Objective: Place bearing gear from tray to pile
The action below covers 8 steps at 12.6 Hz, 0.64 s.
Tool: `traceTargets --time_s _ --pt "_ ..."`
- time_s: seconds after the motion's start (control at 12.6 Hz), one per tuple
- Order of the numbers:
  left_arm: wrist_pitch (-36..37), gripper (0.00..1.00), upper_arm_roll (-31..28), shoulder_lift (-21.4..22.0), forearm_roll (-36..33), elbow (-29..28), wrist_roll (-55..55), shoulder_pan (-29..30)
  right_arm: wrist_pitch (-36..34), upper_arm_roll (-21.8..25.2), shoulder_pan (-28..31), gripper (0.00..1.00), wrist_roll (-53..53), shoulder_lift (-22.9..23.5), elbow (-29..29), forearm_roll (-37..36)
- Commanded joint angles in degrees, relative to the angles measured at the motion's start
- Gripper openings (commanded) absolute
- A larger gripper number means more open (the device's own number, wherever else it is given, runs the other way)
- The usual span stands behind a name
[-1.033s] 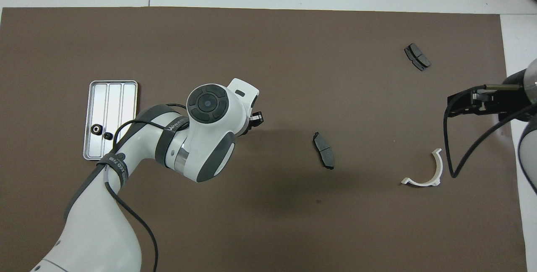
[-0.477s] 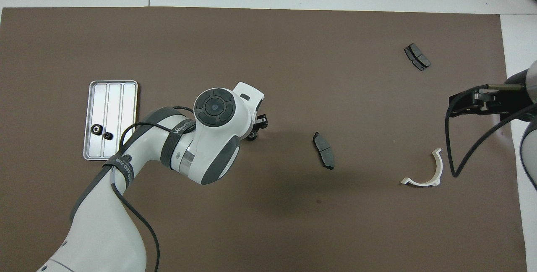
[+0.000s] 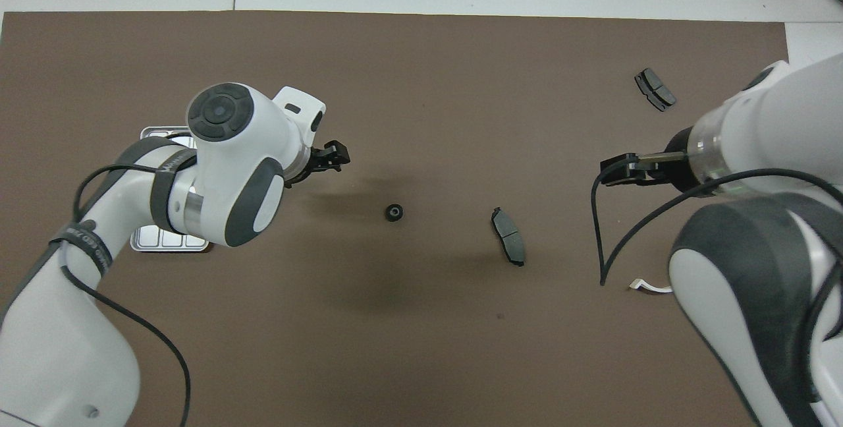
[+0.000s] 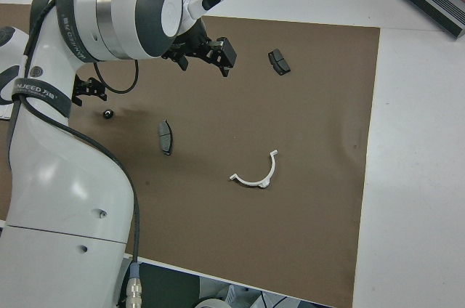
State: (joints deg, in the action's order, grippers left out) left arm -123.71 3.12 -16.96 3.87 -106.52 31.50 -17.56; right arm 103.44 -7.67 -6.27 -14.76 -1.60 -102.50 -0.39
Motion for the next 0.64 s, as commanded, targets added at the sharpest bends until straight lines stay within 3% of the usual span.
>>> traceTargets --time_s 0.0,0.32,0.56 --pt "5.3 1.00 0.4 3.3 0.3 -1.1 -11.7 6.3 5.8 0.1 -5.3 1.00 -7.4 3.6 -1.5 0.7" --pt "8.6 0.96 0.2 4.3 -0.1 -2.4 -31.0 15.2 15.9 0.2 -14.5 1.00 -19.5 13.0 -0.2 -3.3" --pt "7.0 0.90 0.2 6.5 -0.1 -7.0 -33.6 19.9 18.3 0.2 -19.2 1.00 -26.6 20.0 4.1 -5.8"
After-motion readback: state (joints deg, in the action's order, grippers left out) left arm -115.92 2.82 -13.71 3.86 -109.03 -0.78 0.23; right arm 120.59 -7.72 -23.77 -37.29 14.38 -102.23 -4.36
